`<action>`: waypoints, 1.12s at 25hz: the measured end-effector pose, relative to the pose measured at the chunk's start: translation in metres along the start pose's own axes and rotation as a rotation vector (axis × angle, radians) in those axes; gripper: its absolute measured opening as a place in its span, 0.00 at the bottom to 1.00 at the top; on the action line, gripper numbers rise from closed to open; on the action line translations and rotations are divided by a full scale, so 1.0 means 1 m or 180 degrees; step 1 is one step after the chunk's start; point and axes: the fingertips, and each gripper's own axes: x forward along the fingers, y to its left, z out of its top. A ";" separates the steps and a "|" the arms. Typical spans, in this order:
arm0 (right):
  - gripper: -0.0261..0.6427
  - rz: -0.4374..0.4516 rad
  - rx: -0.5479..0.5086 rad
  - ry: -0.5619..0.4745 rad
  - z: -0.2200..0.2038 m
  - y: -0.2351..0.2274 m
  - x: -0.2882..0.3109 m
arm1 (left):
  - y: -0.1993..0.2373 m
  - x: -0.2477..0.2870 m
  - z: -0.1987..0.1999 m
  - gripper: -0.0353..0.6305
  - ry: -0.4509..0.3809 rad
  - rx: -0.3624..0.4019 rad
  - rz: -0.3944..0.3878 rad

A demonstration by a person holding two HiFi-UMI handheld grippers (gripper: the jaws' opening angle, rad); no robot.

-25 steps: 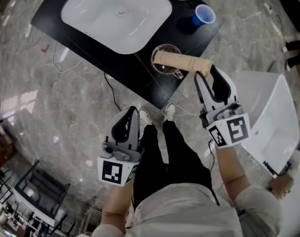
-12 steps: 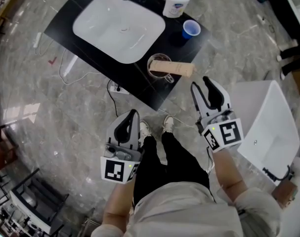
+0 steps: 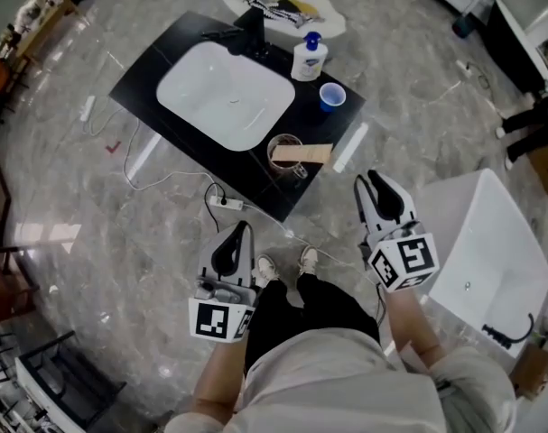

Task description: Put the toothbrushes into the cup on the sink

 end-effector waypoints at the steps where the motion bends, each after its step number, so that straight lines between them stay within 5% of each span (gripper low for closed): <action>1: 0.20 -0.0015 -0.0014 -0.0017 0.004 -0.001 -0.004 | -0.003 -0.001 0.005 0.06 -0.0023 0.0017 -0.0006; 28: 0.13 0.0297 -0.0451 -0.0480 0.083 0.041 -0.039 | -0.020 -0.032 0.074 0.06 -0.0417 0.0259 0.0098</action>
